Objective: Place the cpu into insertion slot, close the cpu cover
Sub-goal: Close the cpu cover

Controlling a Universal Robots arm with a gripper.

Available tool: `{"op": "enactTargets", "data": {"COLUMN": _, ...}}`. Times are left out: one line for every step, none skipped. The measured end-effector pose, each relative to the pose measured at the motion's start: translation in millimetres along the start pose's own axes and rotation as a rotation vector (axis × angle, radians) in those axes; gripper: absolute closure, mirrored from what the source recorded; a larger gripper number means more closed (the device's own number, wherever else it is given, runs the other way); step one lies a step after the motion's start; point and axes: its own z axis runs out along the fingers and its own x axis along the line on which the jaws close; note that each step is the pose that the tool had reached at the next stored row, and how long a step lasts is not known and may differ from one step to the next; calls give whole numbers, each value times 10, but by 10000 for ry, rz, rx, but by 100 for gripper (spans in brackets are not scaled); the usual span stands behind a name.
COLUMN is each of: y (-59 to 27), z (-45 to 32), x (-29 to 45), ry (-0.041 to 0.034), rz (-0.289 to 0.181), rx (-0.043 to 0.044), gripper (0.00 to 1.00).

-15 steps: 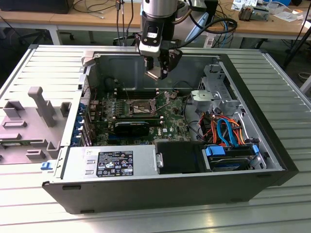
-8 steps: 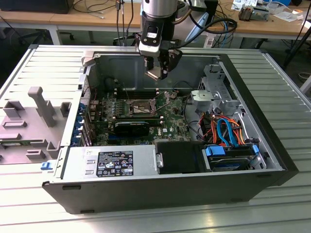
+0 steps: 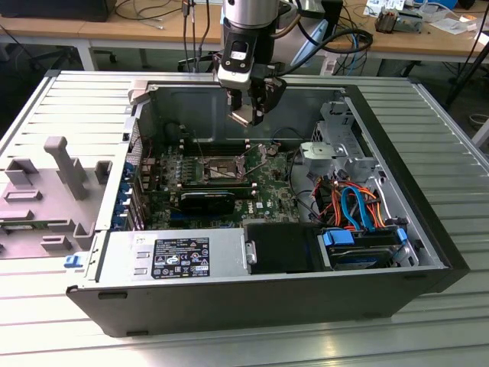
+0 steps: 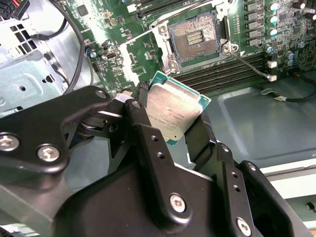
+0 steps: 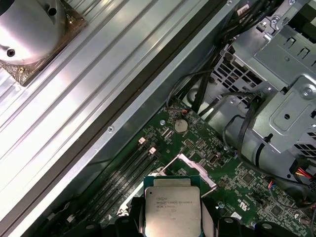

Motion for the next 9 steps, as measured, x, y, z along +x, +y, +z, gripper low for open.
{"op": "enactTargets", "data": {"y": 0, "z": 0, "x": 0, "ry": -1, "rz": 14, "rx": 0, "gripper": 45}}
{"op": "enactTargets", "data": {"y": 0, "z": 0, "x": 0, "ry": -2, "rz": 25, "rx": 0, "gripper": 45}}
{"op": "enactTargets", "data": {"y": 0, "z": 1, "x": 0, "ry": -3, "rz": 33, "rx": -1, "gripper": 45}}
{"op": "enactTargets", "data": {"y": 0, "z": 1, "x": 0, "ry": -3, "rz": 44, "rx": -1, "gripper": 45}}
{"op": "enactTargets", "data": {"y": 0, "z": 1, "x": 0, "ry": -4, "rz": 55, "rx": -1, "gripper": 45}}
{"op": "enactTargets", "data": {"y": 0, "z": 1, "x": 0, "ry": -5, "rz": 62, "rx": -2, "gripper": 45}}
{"op": "enactTargets", "data": {"y": 0, "z": 1, "x": 0, "ry": -7, "rz": 90, "rx": -2, "gripper": 45}}
{"op": "enactTargets", "data": {"y": 0, "z": 2, "x": 0, "ry": -13, "rz": 151, "rx": -3, "gripper": 45}}
{"op": "enactTargets", "data": {"y": 0, "z": 3, "x": 0, "ry": -18, "rz": 213, "rx": -4, "gripper": 45}}
